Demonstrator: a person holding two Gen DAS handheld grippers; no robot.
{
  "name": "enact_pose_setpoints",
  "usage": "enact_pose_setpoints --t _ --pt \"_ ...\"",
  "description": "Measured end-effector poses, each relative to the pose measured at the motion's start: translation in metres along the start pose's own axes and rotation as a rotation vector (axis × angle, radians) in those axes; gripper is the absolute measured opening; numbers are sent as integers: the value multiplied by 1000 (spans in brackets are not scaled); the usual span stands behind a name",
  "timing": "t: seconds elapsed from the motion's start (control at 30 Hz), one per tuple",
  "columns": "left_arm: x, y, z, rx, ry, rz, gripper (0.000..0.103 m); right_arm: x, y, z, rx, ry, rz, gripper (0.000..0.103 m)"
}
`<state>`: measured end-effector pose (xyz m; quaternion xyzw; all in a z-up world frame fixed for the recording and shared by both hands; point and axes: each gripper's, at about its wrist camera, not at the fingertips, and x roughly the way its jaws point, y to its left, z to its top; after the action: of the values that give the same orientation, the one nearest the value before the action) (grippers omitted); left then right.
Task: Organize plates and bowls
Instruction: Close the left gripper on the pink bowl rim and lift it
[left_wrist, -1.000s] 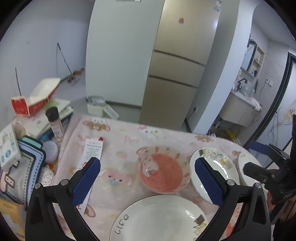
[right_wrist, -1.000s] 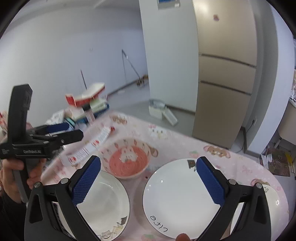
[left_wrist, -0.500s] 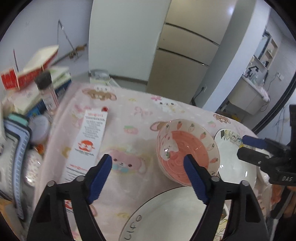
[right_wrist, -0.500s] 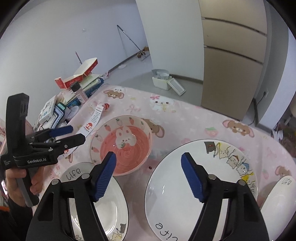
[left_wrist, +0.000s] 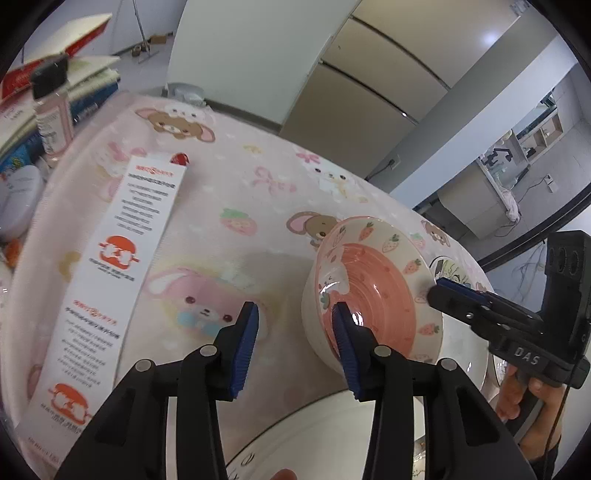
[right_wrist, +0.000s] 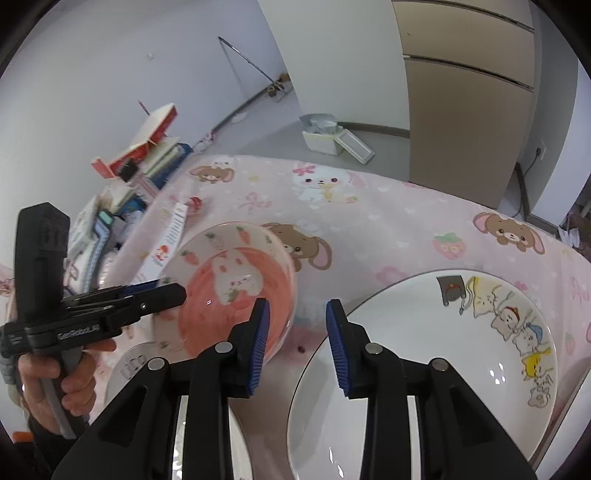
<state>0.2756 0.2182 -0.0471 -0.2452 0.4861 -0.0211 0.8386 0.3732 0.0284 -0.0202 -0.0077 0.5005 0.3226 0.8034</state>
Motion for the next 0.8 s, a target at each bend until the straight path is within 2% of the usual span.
enact_pose_setpoints --t 0.1,0.27,0.3,0.33,0.37,0.4,0.5,0.6,0.8 --pt "9 0 5 -12 16 3 43 12 0 4 10 22 1 31" --pt "23 -1 8 -42 40 -31 34 28 0 7 27 46 11 31" --pt "26 0 9 -45 43 -39 31 31 1 8 27 54 11 25" --pt "28 -1 9 -45 48 -46 26 32 2 8 19 59 14 10" --pt "29 -2 9 -40 53 -54 23 33 4 9 3 56 26 10" --pt "29 -4 9 -31 42 -64 18 33 7 9 -11 53 11 10" --pt "23 -16 7 30 -8 36 9 27 10 9 -9 25 16 7" --pt "4 -38 2 151 -98 104 7 10 16 11 -22 -23 24 6" --pt "-53 -73 -6 207 -219 73 7 -53 25 5 -22 -143 68 7"
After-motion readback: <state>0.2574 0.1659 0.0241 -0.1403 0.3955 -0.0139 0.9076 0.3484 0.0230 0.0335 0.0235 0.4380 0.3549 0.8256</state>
